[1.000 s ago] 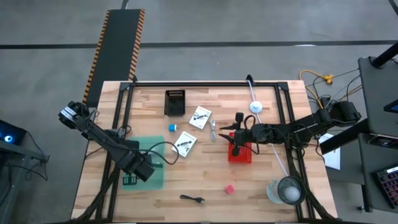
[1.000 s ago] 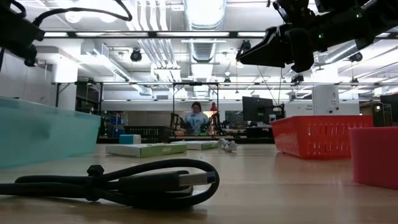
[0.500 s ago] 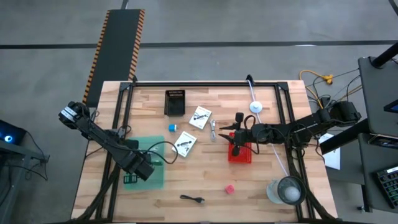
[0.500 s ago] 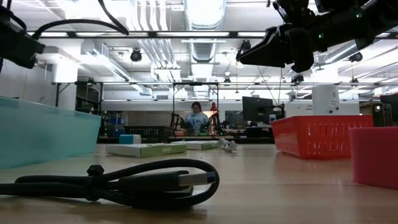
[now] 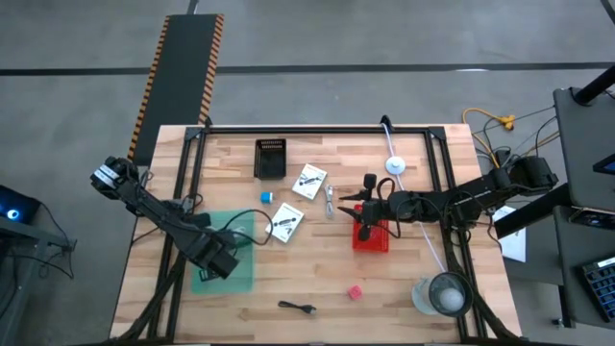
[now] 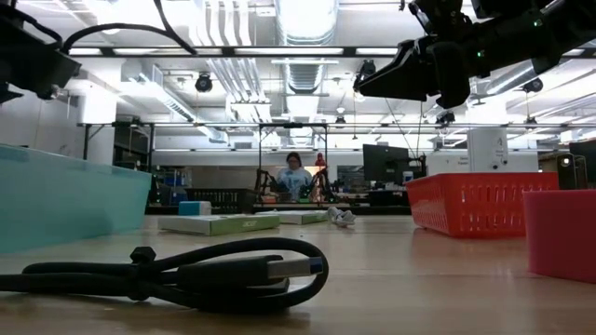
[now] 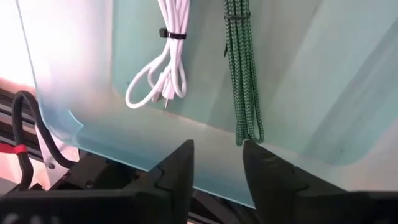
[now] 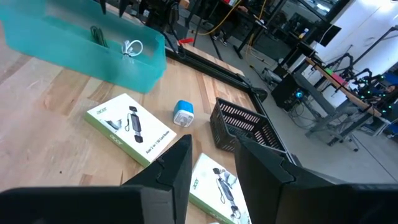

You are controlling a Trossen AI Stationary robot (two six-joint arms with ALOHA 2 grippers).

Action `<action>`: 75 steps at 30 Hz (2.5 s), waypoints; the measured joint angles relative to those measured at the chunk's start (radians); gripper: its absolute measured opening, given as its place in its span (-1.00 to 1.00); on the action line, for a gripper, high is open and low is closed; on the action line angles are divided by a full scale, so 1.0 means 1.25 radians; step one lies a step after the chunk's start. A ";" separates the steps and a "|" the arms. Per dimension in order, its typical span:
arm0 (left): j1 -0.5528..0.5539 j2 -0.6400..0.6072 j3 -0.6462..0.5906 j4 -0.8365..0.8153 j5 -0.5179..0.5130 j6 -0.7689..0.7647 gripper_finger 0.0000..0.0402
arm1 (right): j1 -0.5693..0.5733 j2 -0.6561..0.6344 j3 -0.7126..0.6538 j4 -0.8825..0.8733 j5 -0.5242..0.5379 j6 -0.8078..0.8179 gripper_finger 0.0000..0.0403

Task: Pick and place items into bin
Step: Put the green USB cable into the light blue bin, then put the black USB cable into the light blue bin

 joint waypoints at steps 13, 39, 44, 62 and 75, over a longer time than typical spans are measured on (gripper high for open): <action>0.036 0.000 0.025 0.019 -0.131 0.000 -0.22 | 0.000 0.000 0.000 0.000 0.000 0.000 -0.47; 0.141 0.002 0.021 0.754 -0.245 0.475 -0.22 | 0.000 0.000 0.000 0.000 0.000 0.001 -0.47; 0.141 0.016 0.020 0.928 -0.168 0.526 -0.22 | 0.000 0.000 0.000 0.000 0.000 0.001 -0.47; 0.069 0.229 0.043 1.023 0.012 0.337 -0.22 | 0.000 0.000 0.000 -0.001 0.000 0.003 -0.47; 0.064 0.342 0.088 1.033 0.047 0.336 -0.22 | 0.000 0.000 0.000 -0.002 0.000 0.001 -0.47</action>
